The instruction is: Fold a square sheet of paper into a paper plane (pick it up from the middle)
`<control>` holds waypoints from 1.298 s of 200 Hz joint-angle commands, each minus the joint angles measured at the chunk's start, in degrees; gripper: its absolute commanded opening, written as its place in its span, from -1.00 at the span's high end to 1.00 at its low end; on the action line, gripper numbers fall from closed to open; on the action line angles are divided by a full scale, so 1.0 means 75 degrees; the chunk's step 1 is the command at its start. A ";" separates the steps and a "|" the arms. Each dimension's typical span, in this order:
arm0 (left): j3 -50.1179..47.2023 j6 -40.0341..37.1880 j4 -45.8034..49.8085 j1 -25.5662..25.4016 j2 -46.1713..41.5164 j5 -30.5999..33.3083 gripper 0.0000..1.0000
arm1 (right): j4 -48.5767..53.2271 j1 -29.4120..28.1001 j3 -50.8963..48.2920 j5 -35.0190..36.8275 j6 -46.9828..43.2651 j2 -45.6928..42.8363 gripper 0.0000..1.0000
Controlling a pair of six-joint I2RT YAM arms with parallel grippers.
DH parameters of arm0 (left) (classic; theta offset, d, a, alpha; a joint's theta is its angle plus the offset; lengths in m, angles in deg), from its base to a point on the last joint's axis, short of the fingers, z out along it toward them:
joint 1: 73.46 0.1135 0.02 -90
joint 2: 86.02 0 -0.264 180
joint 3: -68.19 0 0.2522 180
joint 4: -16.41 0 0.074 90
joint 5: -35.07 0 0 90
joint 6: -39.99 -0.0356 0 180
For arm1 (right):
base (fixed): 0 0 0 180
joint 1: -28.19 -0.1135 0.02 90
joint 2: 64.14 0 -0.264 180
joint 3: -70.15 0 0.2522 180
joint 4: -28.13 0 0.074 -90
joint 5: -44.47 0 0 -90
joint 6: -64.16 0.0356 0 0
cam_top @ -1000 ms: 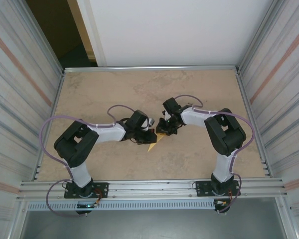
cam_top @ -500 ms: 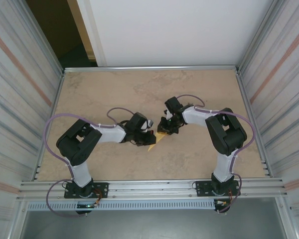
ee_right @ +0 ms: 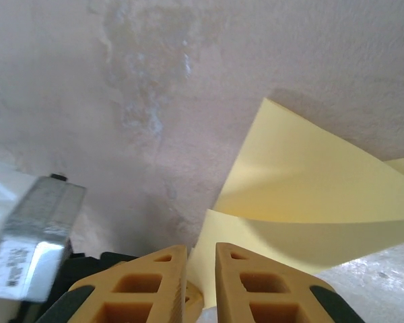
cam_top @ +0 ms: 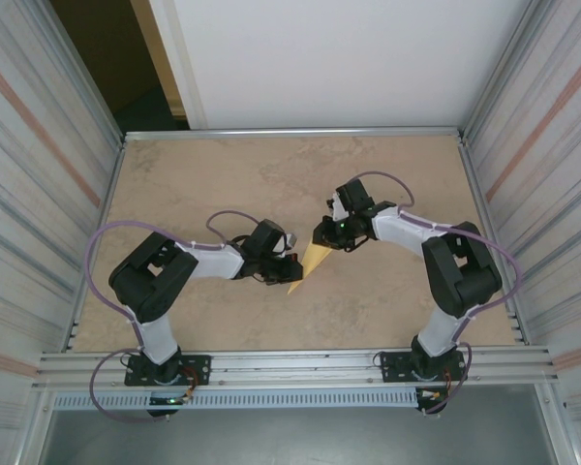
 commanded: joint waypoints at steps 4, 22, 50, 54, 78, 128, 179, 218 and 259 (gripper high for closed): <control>-0.0285 0.0076 0.0632 -0.0006 0.0137 0.0349 1.00 | -0.0115 -0.0051 -0.0021 -0.0472 -0.0330 0.0301 0.69; -0.0285 0.0145 0.0637 -0.0006 0.0124 0.0362 1.00 | -0.0140 -0.0120 -0.0033 -0.0523 -0.0394 0.0386 0.70; -0.0257 0.0280 0.0697 0.0006 0.0130 0.0374 1.00 | -0.0221 -0.0216 -0.0168 -0.0707 -0.0443 0.0408 0.72; -0.0250 0.0299 0.0697 -0.0005 0.0141 0.0372 1.00 | -0.0227 -0.0233 -0.0203 -0.0714 -0.0440 0.0390 0.72; -0.0279 0.0346 0.0672 -0.0010 0.0159 0.0339 1.00 | -0.0420 -0.0408 -0.0553 -0.0575 -0.0296 0.0142 0.75; -0.0295 0.0346 0.0685 -0.0001 0.0177 0.0310 1.00 | -0.0822 -0.0462 -0.0661 -0.0568 -0.0129 0.0479 0.80; -0.0332 0.0293 0.0744 -0.0001 0.0168 0.0255 1.00 | -0.0446 -0.0395 -0.0236 -0.0350 -0.0261 0.0943 0.81; -0.0371 0.0275 0.0788 0.0001 0.0164 0.0241 1.00 | -0.0291 -0.0329 -0.0115 -0.0151 -0.0305 0.1200 0.82; -0.0490 0.0286 0.0860 -0.0002 0.0104 0.0290 1.00 | -0.0611 -0.0162 -0.0348 -0.0260 -0.0538 0.1377 0.84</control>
